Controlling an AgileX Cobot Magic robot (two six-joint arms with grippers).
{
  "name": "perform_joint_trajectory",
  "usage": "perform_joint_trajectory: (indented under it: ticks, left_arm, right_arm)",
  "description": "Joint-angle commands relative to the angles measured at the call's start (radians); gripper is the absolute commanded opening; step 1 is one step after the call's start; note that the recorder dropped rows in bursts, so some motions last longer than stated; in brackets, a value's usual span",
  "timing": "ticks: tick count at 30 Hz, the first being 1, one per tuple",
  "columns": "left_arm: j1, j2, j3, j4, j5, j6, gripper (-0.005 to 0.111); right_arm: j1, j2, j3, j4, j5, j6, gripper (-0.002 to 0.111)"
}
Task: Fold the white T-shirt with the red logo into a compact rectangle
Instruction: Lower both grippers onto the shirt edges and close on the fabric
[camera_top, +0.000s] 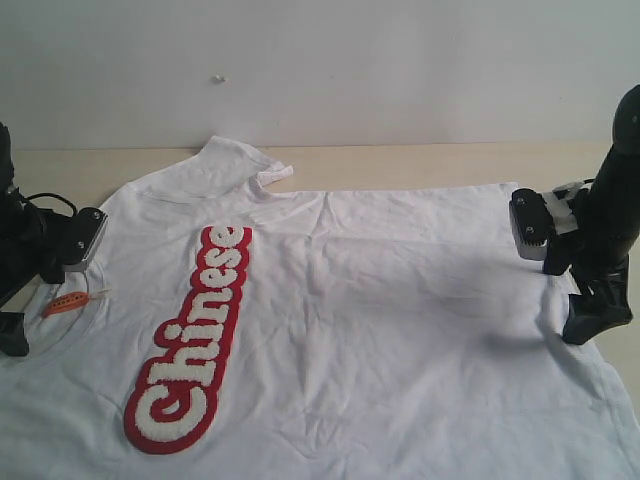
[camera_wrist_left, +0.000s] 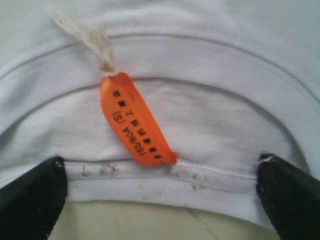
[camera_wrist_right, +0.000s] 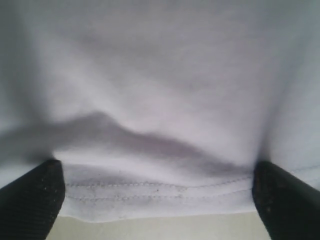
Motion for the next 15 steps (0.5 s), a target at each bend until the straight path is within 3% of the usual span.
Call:
perform_joint_trajectory:
  ticks: [1,15]
  left_arm:
    - [0.011,0.048,0.018,0.033,-0.034,0.012,0.105]
    - [0.011,0.048,0.018,0.033,-0.043,0.012,0.105]
  right_arm:
    - [-0.006,0.048,0.022,0.027,-0.026,0.009,0.099]
    - [-0.006,0.048,0.022,0.056,-0.056,0.043,0.099]
